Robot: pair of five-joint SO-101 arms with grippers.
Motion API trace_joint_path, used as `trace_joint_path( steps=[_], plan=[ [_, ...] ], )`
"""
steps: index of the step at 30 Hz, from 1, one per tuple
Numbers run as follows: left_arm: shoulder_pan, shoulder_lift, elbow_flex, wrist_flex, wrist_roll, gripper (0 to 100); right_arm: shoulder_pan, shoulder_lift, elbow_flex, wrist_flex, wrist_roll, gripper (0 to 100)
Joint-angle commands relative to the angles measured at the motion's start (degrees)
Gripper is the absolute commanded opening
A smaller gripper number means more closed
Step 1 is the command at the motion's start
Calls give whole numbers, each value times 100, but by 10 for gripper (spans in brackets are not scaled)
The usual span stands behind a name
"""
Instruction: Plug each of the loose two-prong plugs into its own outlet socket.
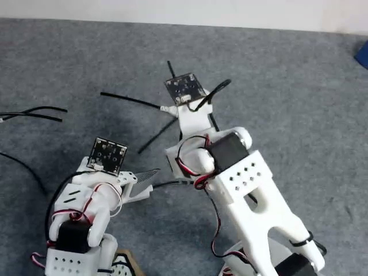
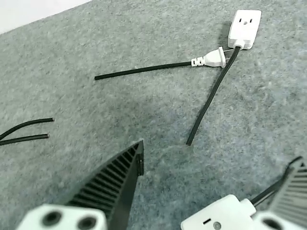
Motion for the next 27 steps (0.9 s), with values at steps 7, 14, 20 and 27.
trace_joint_path(
  steps=[7,14,20,27],
  plan=[
    [84,-22,-664,193,18,418,382,-268,1200,-2554,-897,5],
    [462,-13,-655,202,53,418,-778,-268,1262,-2730,-1143,5],
    [426,-13,-66,-202,97,418,-963,-259,690,-1947,-1116,5],
    [356,-13,189,-422,97,418,-927,-198,-207,-884,-835,5]
  ],
)
